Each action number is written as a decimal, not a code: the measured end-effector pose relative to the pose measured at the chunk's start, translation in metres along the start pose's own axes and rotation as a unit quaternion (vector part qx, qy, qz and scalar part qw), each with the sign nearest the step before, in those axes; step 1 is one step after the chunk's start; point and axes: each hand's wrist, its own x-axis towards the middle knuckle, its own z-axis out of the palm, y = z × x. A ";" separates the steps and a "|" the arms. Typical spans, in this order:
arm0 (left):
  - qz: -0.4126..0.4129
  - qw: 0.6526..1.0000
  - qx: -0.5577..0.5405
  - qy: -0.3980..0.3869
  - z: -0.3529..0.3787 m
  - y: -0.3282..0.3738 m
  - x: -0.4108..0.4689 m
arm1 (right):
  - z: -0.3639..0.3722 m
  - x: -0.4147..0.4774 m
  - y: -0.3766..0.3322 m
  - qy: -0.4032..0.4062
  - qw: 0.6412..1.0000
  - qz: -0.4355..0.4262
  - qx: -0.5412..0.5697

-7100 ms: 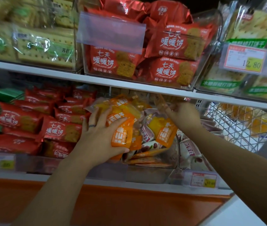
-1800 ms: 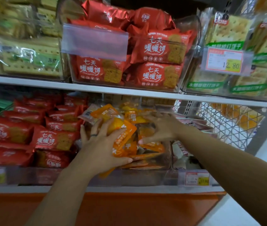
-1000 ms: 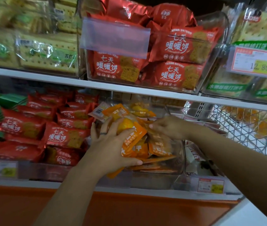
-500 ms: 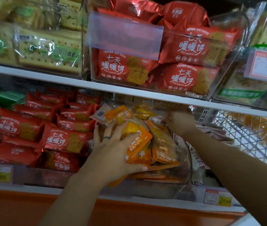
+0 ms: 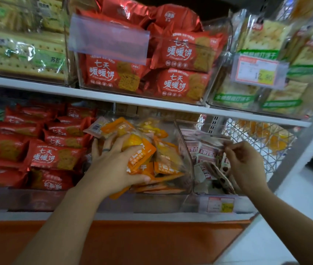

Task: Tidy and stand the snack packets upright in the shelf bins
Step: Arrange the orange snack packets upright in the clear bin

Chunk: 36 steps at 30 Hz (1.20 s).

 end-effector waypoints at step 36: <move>-0.186 0.978 -0.059 0.072 -0.016 -0.048 0.022 | 0.116 0.011 -0.083 -0.350 0.895 -0.196 -0.193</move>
